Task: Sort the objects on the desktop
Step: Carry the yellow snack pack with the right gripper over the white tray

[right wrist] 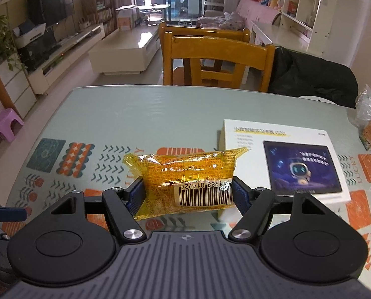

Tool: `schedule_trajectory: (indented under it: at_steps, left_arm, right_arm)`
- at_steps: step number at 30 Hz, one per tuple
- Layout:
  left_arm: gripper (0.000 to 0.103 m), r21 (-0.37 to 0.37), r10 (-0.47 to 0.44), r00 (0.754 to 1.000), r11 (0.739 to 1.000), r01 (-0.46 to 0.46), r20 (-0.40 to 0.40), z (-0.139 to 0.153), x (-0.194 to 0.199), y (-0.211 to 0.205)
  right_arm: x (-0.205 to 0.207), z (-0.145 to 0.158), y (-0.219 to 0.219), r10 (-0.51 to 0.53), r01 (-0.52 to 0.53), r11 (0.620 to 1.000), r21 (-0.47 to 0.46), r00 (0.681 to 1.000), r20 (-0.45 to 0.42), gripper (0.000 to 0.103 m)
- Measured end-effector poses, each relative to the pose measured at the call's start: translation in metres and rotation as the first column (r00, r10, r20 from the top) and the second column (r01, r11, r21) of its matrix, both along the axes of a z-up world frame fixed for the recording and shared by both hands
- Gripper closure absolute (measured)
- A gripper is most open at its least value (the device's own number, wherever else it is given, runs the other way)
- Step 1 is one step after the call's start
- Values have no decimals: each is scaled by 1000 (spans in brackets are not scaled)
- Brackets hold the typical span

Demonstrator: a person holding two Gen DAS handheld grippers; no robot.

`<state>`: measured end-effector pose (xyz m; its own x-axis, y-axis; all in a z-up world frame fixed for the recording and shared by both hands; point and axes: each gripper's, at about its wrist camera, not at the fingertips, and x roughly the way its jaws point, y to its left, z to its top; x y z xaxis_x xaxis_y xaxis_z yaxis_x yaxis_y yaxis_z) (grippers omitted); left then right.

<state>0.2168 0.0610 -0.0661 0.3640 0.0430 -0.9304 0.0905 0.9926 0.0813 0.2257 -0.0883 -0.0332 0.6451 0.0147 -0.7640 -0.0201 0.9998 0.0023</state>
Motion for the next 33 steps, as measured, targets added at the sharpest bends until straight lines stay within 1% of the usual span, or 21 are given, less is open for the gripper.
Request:
schedule_trajectory:
  at_steps: [5,10,18,24,29,33]
  left_arm:
    - [0,-2,21,1000,1000,-21,-8,0,-39,-15]
    - [0,-5,45,999,999,-45,-27,-3,-77,-25]
    - [0,-6,93,993,996,-93,-72,-14,-122,-28]
    - [0,-15,111,989,994,-113,-97,-19,-138,-23]
    - [0,-22,79,991,996,-82,-105,-21,-139,-21]
    - [0,-26,53,992,998,-56,-112,-23,-134,-16]
  right_arm:
    - [-34,2,-17,13,-13,1000,1,1000,2,14]
    - [-66,1,-35,19,-19,1000,24,1000,-7,14]
    - [-113,-9,-54,33,-30,998,59,998,-54,14]
    - [-142,-20,-58,31,-23,996,81,995,-92,13]
    - [-162,-28,-54,25,-17,998,64,992,-121,13]
    - [-169,-40,-46,-1,9,999,45,985,-175,13]
